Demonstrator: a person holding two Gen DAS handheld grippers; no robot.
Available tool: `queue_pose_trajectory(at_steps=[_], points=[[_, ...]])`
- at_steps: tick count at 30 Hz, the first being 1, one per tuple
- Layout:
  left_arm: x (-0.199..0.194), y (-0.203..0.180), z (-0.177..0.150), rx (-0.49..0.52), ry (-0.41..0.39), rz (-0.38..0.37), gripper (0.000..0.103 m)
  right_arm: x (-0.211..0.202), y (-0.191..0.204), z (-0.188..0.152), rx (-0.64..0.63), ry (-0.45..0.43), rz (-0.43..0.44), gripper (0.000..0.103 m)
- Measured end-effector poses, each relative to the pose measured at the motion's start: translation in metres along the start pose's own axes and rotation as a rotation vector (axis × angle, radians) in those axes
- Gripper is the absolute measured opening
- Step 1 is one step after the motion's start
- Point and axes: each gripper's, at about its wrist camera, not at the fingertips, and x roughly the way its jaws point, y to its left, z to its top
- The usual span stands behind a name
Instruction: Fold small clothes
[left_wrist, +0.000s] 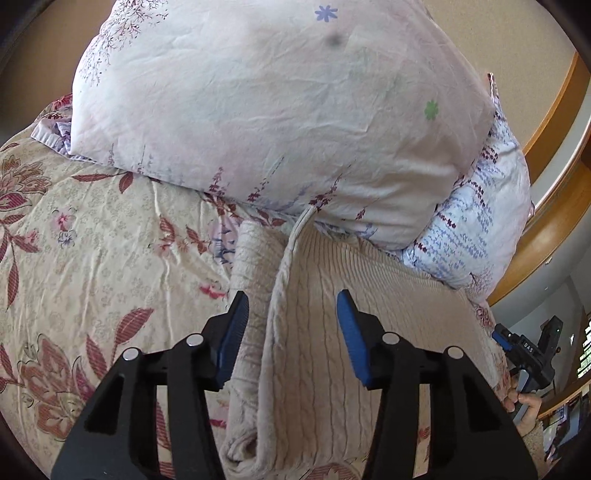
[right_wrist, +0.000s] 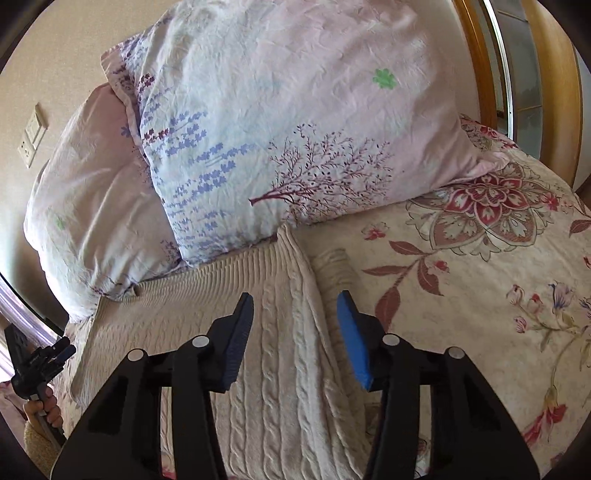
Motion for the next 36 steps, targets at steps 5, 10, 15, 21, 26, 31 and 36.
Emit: queue_pose_trajectory(at_steps=[5,10,15,21,26,31,36], points=[[-0.001,-0.002,-0.015,0.061,0.021,0.042,0.049,-0.004,0.000,-0.015,-0.062,0.039,-0.038,0.048],[0.006,-0.004,-0.026,0.084,0.057,0.060,0.044,-0.001,-0.004,-0.027,-0.082,0.076,-0.087,0.046],[0.011,-0.004,-0.030,0.089,0.070,0.075,0.029,0.005,0.000,-0.037,-0.130,0.117,-0.095,0.022],[0.007,0.003,-0.033,0.061,0.071,0.053,0.011,-0.005,0.005,-0.038,-0.141,0.064,-0.101,0.013],[-0.005,0.006,-0.032,0.032,0.057,-0.015,0.007,-0.026,0.014,-0.036,-0.147,-0.002,-0.083,0.012],[-0.019,0.014,-0.033,0.010,0.048,-0.069,0.007,-0.043,0.013,-0.041,-0.132,-0.025,-0.068,0.012],[-0.005,0.025,-0.039,-0.010,0.103,-0.058,0.007,-0.028,-0.005,-0.059,-0.070,0.060,-0.123,0.012]])
